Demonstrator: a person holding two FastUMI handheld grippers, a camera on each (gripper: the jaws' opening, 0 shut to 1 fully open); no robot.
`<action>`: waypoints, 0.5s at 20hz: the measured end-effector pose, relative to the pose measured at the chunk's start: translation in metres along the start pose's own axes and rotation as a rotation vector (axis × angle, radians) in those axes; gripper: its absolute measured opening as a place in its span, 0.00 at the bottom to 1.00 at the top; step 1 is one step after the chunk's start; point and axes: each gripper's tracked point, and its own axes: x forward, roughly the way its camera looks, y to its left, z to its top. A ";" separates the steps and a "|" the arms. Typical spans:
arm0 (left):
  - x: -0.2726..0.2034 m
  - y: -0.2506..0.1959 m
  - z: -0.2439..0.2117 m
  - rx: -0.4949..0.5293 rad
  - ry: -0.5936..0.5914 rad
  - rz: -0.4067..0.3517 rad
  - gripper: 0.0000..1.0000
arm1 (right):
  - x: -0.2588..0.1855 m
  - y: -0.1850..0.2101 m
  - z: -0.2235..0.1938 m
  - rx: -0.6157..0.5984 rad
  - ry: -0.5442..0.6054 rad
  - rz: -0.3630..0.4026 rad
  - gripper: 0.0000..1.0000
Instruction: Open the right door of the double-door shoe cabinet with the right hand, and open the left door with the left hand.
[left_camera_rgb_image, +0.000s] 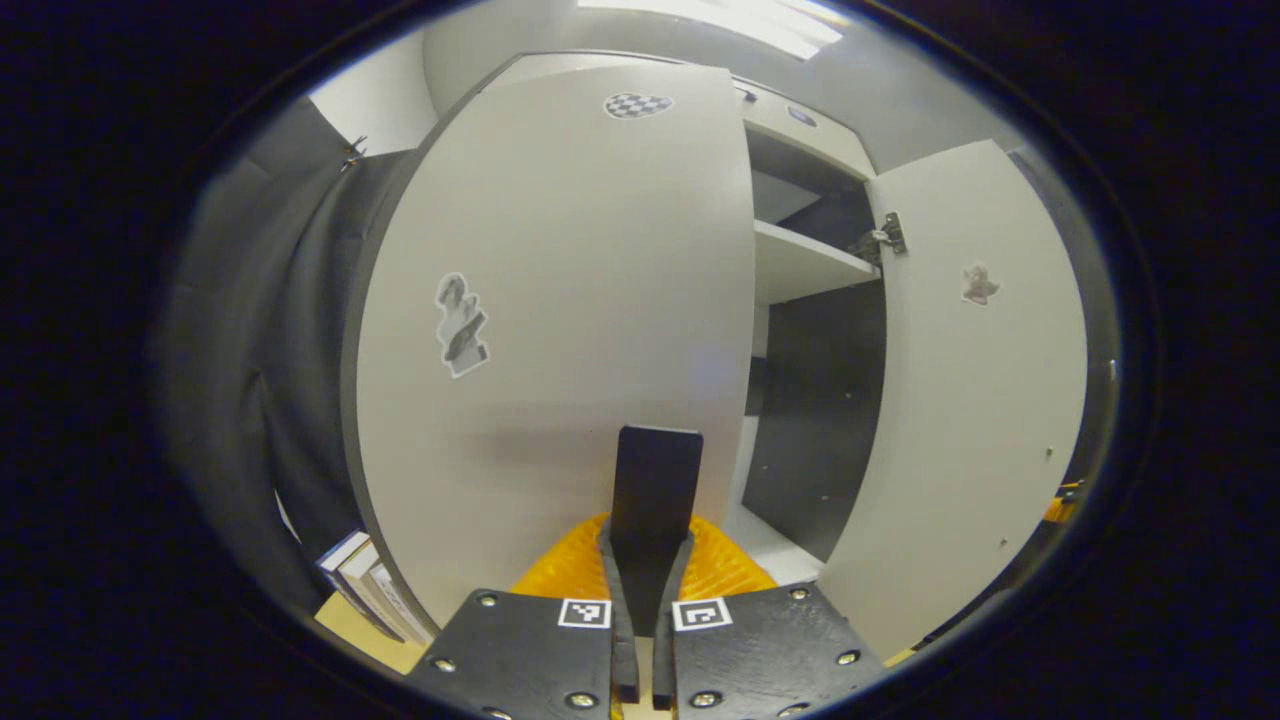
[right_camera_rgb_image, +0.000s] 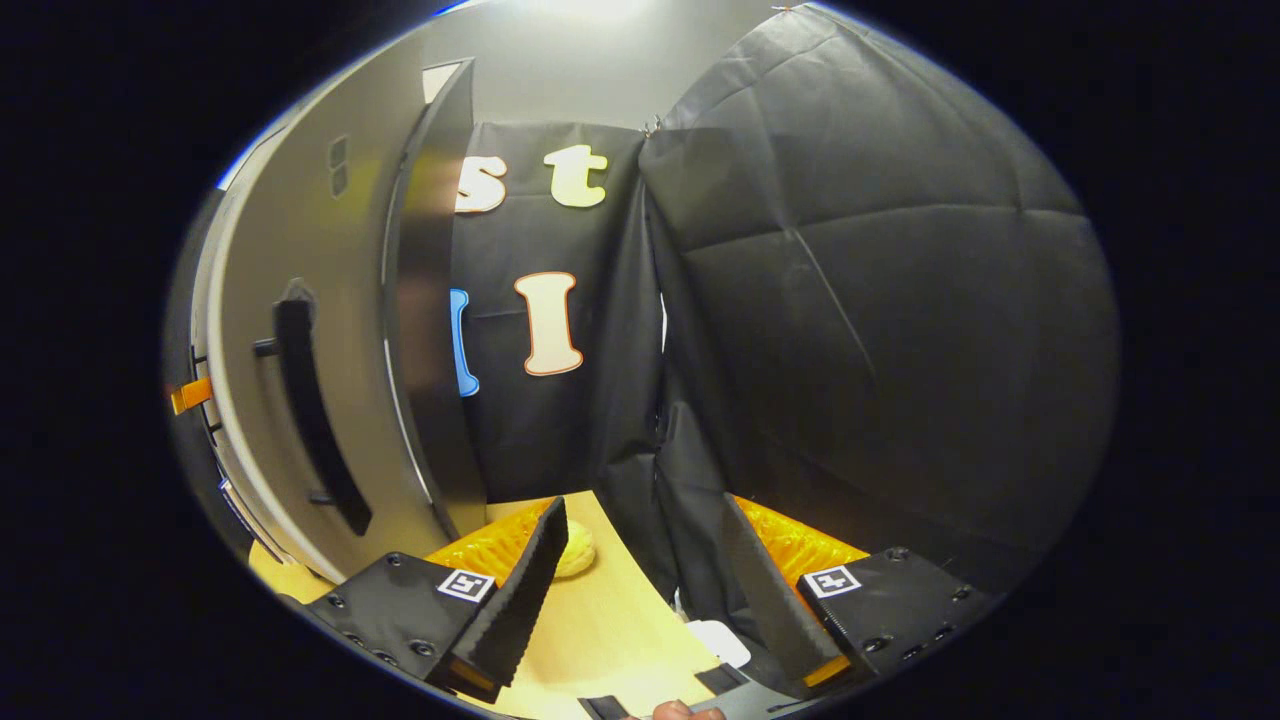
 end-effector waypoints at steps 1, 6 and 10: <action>-0.004 0.002 -0.001 0.002 -0.001 -0.011 0.08 | -0.014 0.005 -0.004 -0.003 0.007 -0.004 0.96; -0.009 0.005 0.002 0.016 -0.014 -0.051 0.08 | -0.067 0.025 -0.017 -0.020 -0.013 -0.016 0.95; -0.010 0.005 0.006 0.006 -0.032 -0.050 0.08 | -0.093 0.039 -0.031 -0.042 0.011 -0.003 0.96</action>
